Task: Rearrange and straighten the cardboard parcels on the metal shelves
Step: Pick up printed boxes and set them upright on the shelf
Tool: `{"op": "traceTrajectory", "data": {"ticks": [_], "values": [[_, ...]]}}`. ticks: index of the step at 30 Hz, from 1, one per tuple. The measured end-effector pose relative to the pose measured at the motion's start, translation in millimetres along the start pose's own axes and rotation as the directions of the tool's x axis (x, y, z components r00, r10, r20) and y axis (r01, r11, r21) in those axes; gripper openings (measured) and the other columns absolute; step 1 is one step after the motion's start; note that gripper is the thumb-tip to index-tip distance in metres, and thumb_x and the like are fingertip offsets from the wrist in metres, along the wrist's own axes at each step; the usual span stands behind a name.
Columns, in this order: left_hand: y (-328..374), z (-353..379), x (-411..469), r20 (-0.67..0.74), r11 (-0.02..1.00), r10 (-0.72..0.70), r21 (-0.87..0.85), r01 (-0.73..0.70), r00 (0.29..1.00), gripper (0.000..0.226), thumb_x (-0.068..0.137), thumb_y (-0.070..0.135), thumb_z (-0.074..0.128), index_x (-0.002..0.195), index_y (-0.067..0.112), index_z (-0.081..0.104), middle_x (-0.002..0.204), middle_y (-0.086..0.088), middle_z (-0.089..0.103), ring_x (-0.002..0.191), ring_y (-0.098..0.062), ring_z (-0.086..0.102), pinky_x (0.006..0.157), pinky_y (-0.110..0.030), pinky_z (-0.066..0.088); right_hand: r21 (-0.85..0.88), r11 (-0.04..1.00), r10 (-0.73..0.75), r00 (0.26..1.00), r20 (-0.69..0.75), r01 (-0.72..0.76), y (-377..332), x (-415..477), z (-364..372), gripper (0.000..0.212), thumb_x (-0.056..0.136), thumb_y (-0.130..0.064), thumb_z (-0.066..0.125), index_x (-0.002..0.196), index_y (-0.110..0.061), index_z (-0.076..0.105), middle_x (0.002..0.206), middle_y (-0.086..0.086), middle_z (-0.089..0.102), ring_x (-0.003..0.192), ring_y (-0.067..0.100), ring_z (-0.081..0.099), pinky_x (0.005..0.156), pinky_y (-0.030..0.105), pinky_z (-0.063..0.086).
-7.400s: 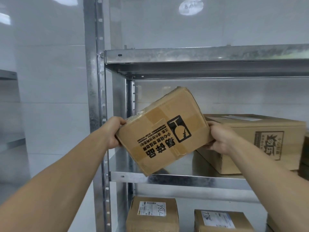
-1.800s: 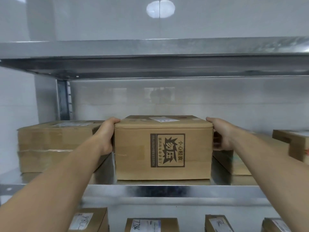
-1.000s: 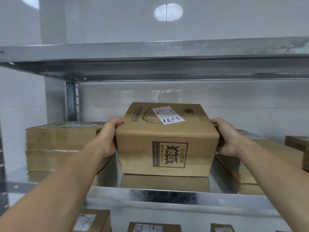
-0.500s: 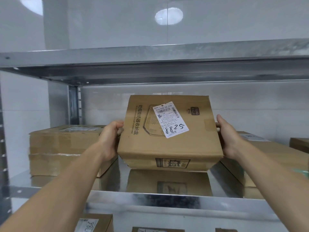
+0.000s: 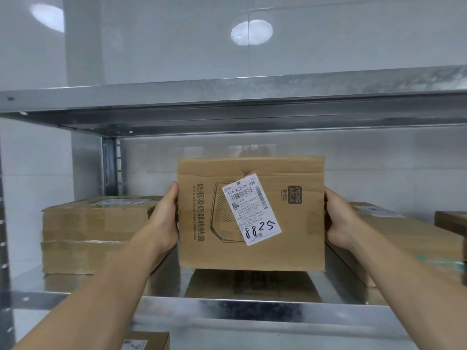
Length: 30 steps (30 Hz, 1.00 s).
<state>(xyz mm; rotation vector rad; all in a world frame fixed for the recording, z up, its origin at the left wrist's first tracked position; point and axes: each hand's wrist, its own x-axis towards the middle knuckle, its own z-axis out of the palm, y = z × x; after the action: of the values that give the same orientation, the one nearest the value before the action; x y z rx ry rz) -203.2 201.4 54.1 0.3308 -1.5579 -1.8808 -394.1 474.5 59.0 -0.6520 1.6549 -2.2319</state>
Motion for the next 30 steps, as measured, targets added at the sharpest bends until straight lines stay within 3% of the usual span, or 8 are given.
{"op": "traceTrajectory", "data": {"ticks": [2,6,11,14,16,19,26,30], "values": [[2,3,-2,0.004,1.000,0.009,0.022,-0.009,1.000,0.059,0.101,0.067,0.033,0.121,0.028,0.073,0.118,-0.006,0.075,0.119,-0.031,0.064,0.106,-0.058,0.044,0.027,1.000,0.011,1.000,0.010,-0.011,1,-1,1,0.035,0.096,-0.054,0.059,0.093,-0.025,0.077,0.093,0.003,0.077,0.092,0.028,0.072,0.098,0.052,0.056],[3,6,-6,0.019,0.998,0.029,0.061,-0.030,0.999,0.053,0.101,0.058,0.039,0.119,0.022,0.073,0.118,-0.009,0.074,0.117,-0.033,0.065,0.103,-0.058,0.047,0.051,0.997,0.053,0.998,0.044,-0.055,0,0,3,0.059,0.093,-0.072,0.051,0.125,-0.026,0.072,0.114,0.007,0.077,0.108,0.031,0.072,0.095,0.059,0.056],[1,3,-6,0.051,0.998,0.022,0.056,-0.025,0.998,0.050,0.103,0.053,0.039,0.118,0.020,0.074,0.116,-0.011,0.075,0.113,-0.033,0.068,0.096,-0.053,0.052,-0.039,0.998,0.056,0.996,0.067,-0.053,0,2,2,0.067,0.092,-0.075,0.049,0.129,-0.023,0.069,0.116,0.008,0.076,0.110,0.033,0.072,0.096,0.060,0.055],[2,-2,-6,0.035,0.994,-0.005,0.109,0.001,0.999,0.054,0.099,0.059,0.042,0.120,0.020,0.072,0.121,-0.013,0.072,0.119,-0.035,0.064,0.099,-0.056,0.048,-0.144,0.989,0.051,0.997,0.063,-0.041,-2,4,-3,0.069,0.085,-0.083,0.051,0.111,-0.023,0.071,0.112,0.006,0.072,0.100,0.034,0.067,0.098,0.046,0.051],[4,-5,-5,0.020,0.989,-0.022,0.146,0.019,1.000,0.059,0.097,0.062,0.042,0.121,0.016,0.069,0.127,-0.015,0.068,0.122,-0.037,0.061,0.097,-0.058,0.046,-0.208,0.976,0.073,0.996,0.046,-0.062,-4,5,-6,0.059,0.083,-0.086,0.049,0.091,-0.028,0.062,0.093,0.007,0.061,0.086,0.029,0.051,0.081,0.037,0.043],[6,-5,-5,0.007,0.989,-0.019,0.145,0.018,1.000,0.053,0.097,0.059,0.043,0.118,0.017,0.068,0.129,-0.017,0.066,0.122,-0.038,0.060,0.091,-0.057,0.049,-0.235,0.968,0.091,0.996,0.023,-0.083,-7,5,-8,0.053,0.089,-0.080,0.046,0.067,-0.032,0.051,0.070,0.000,0.051,0.072,0.023,0.044,0.067,0.034,0.039],[8,-7,-3,-0.015,0.991,-0.025,0.130,0.026,1.000,0.039,0.100,0.052,0.040,0.104,0.022,0.063,0.104,-0.011,0.065,0.095,-0.030,0.062,0.087,-0.049,0.047,-0.192,0.978,0.090,0.995,0.052,-0.079,-7,5,-16,0.053,0.093,-0.070,0.053,0.063,-0.026,0.055,0.063,-0.002,0.055,0.059,0.016,0.049,0.065,0.031,0.041],[9,-6,-7,-0.061,0.994,-0.018,0.104,0.024,0.998,0.040,0.102,0.052,0.038,0.105,0.024,0.066,0.122,-0.019,0.069,0.106,-0.035,0.064,0.097,-0.053,0.046,-0.139,0.986,0.103,0.992,0.078,-0.092,-8,5,-23,0.035,0.095,-0.053,0.061,0.074,-0.026,0.067,0.069,0.002,0.062,0.065,0.020,0.059,0.068,0.035,0.051]]}}
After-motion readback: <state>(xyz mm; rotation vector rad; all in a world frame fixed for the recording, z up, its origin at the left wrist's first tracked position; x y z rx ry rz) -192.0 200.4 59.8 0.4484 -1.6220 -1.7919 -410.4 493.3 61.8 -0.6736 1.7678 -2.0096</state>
